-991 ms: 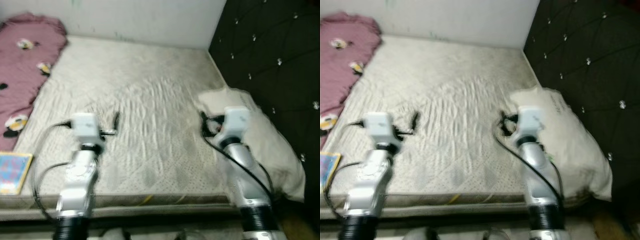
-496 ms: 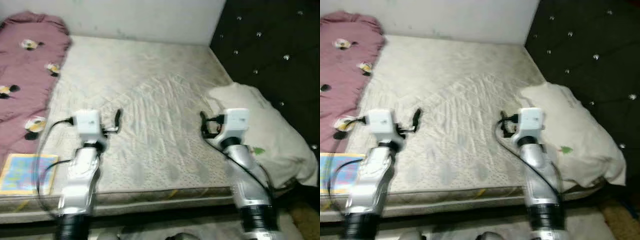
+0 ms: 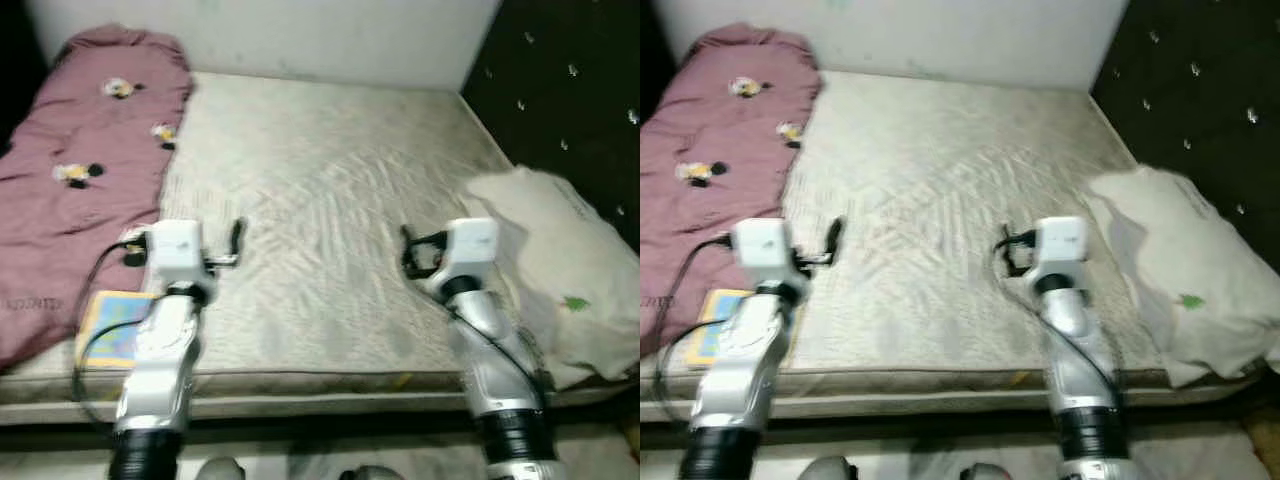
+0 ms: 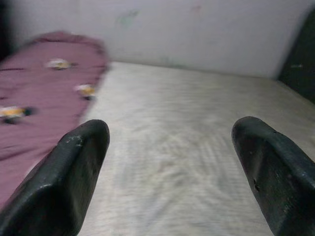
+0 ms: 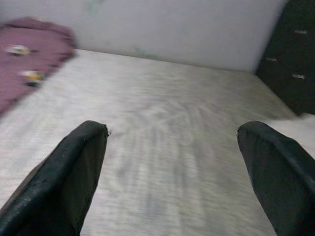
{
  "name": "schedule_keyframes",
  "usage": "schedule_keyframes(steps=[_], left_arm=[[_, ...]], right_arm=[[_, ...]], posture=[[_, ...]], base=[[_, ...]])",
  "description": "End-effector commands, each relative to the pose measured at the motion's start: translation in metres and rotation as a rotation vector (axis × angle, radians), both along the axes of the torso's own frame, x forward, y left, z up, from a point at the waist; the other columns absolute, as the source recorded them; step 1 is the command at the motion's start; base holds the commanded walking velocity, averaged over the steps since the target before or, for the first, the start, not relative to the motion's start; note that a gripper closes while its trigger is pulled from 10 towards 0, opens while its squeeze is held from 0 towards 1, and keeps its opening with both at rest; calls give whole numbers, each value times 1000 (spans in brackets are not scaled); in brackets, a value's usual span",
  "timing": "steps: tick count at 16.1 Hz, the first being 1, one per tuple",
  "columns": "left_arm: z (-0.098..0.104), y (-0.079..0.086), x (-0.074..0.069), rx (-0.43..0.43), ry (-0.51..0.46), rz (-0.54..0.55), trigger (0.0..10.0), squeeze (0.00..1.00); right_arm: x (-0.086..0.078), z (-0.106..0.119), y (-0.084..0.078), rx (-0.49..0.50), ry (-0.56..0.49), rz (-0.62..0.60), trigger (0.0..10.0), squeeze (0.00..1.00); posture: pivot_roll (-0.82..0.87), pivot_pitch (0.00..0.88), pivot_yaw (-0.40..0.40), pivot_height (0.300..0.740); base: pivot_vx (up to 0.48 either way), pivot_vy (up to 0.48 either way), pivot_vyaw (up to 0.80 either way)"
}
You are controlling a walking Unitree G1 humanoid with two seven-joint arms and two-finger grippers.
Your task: Clean up the room
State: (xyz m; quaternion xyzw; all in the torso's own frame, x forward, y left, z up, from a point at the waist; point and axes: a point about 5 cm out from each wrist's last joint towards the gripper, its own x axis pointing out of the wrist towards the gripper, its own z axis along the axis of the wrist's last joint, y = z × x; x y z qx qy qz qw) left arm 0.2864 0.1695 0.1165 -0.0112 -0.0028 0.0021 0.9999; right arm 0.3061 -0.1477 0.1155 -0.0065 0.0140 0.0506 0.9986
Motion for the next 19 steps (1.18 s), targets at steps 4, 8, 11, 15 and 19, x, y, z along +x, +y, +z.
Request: schedule_keyframes(steps=[4, 8, 11, 15, 19], left_arm=[[3, -8, 2, -13, -5, -22, 10000, 0], [3, -8, 1, -11, -2, -18, 10000, 0], [2, -8, 1, -13, 1, -18, 10000, 0], [2, -8, 1, -12, 3, -19, 10000, 0], [2, -9, 1, -10, 3, -20, 10000, 0]], right_arm=[[0, 3, -11, -17, -10, -31, 10000, 0], [0, 3, -11, -19, -7, -31, 10000, 0], [0, 2, -11, -19, -5, -30, 10000, 0], [1, 2, -10, -24, -4, -22, 10000, 0], [1, 1, -10, -25, -2, -16, 10000, 0]], posture=[[1, 0, -88, 740], [0, 0, -86, 740], [0, 0, -86, 740], [5, 0, -90, 740], [6, 0, -90, 740]], base=[[0, 480, 0], [0, 480, 0], [0, 480, 0], [0, 480, 0], [0, 480, 0]])
